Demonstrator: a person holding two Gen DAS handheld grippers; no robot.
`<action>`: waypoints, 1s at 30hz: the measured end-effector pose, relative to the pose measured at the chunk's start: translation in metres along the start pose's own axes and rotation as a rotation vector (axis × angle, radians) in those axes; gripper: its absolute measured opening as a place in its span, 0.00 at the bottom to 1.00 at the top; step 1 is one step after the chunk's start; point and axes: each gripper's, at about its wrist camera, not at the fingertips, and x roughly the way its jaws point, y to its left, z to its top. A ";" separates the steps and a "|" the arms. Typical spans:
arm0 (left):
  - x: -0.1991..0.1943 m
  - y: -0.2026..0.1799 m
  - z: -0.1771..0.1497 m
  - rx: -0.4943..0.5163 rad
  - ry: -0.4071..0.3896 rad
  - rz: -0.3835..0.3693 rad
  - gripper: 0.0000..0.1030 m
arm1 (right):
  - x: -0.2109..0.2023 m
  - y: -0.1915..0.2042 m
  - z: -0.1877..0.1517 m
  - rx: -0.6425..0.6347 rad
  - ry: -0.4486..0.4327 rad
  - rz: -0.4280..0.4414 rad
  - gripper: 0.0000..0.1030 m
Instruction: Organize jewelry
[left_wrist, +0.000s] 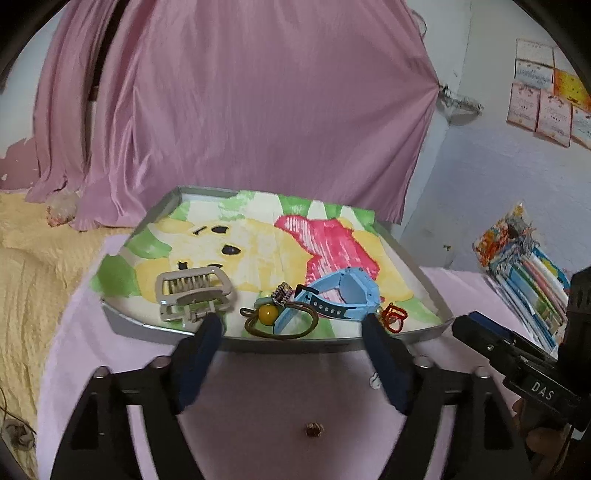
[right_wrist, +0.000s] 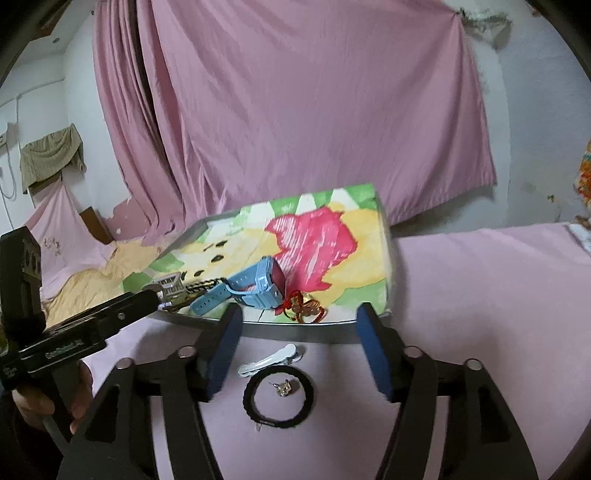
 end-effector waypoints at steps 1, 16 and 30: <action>-0.005 0.000 -0.001 -0.004 -0.014 -0.005 0.82 | -0.006 0.001 -0.002 -0.007 -0.018 -0.006 0.67; -0.062 -0.006 -0.032 0.067 -0.187 0.056 0.99 | -0.067 0.016 -0.027 -0.080 -0.189 -0.092 0.91; -0.067 -0.007 -0.053 0.137 -0.133 0.097 0.99 | -0.070 0.022 -0.039 -0.167 -0.132 -0.173 0.91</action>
